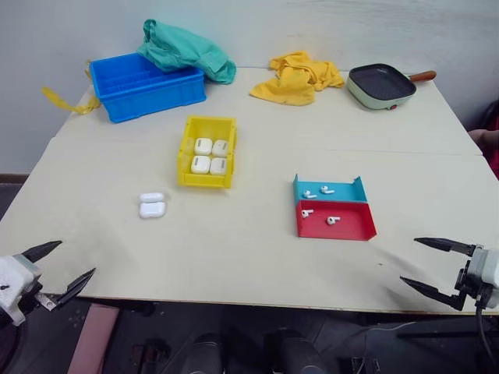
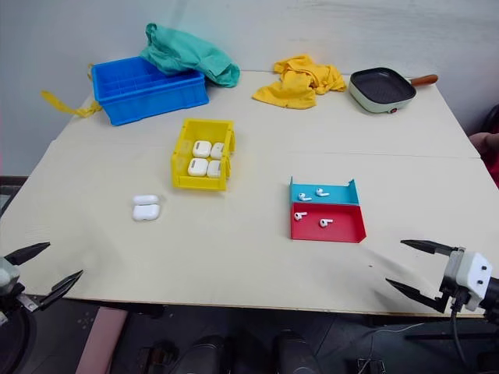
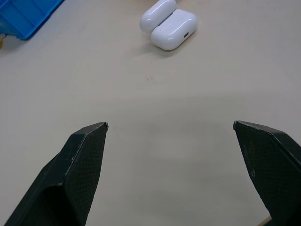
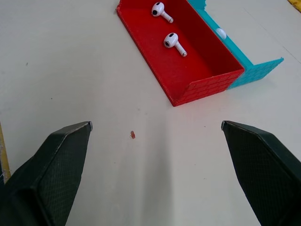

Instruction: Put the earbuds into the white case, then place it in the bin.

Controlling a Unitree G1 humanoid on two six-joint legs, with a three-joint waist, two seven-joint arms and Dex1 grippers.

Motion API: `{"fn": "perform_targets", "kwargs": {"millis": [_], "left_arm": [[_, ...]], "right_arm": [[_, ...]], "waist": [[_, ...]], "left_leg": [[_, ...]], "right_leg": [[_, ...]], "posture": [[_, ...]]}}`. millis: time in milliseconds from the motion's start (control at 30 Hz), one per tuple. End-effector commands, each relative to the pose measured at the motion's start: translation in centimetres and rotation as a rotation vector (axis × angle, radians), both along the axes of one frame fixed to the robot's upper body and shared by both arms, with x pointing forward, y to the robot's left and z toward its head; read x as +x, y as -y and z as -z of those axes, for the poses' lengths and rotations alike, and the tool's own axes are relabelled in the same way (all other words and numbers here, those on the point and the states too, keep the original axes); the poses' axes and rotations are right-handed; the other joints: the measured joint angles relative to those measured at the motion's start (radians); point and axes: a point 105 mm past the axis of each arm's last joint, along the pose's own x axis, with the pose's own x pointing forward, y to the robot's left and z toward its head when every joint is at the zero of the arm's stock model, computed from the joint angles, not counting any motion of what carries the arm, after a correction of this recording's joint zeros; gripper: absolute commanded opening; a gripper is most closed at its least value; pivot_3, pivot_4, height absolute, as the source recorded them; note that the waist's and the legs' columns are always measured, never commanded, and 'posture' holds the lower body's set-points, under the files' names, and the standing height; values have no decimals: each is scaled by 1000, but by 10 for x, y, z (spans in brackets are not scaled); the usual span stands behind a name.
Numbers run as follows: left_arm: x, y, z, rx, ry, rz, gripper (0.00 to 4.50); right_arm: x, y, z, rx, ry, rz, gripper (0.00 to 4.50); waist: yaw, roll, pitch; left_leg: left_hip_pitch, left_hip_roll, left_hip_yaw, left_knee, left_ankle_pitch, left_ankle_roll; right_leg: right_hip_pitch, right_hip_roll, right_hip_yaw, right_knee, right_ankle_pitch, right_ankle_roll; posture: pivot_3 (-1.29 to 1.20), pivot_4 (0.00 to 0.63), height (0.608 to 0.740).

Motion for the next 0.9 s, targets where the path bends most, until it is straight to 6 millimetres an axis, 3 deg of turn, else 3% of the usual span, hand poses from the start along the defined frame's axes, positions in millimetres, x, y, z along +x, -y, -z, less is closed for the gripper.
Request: {"fn": "perform_targets", "kwargs": {"millis": [33,100,267,400,500,667,900], "left_arm": [[4,2,-13,10,34,12,4493],[8,2,-17,-25,45,-14,4493],[1,-9,-20,-161,-15,-113,4493],[4,-40,-43,-343,84,-422,4493],[-5,-42,-31,-408,-82,-571,4493],[-17,-22,-21,-414,-349,-611,4493],[25,22,-49,-389,-423,-538,4493]], "right_arm": [[2,-7,-9,10,67,-18,4500],[7,-16,-14,63,86,-17,4500],[13,-60,-38,264,143,-122,4500],[14,-83,-55,372,206,-213,4500],[10,-97,-55,386,240,-294,4500],[8,-105,-52,388,301,-361,4500],[12,-105,-47,383,289,-359,4500]], "waist": [[-1,0,0],[-1,0,0],[-12,0,0],[-15,-1,0],[-15,-1,0],[-15,-2,0],[12,-1,0]], "left_leg": [[0,0,0,0,0,0],[0,0,0,0,0,0],[0,0,0,0,0,-1],[0,0,-1,0,1,-1],[0,0,-1,0,1,-1],[0,0,-2,0,0,-1],[2,0,-2,1,2,-3]], "right_leg": [[0,0,0,0,0,0],[0,0,0,1,0,0],[-1,0,0,4,0,0],[-2,0,-1,5,0,0],[-1,0,-1,6,0,1],[-2,0,-1,5,1,2],[-1,0,-2,6,1,1]], "posture": [[0,150,740],[0,150,740],[0,150,740],[0,150,740],[0,150,740],[0,150,740],[0,150,740]]}}
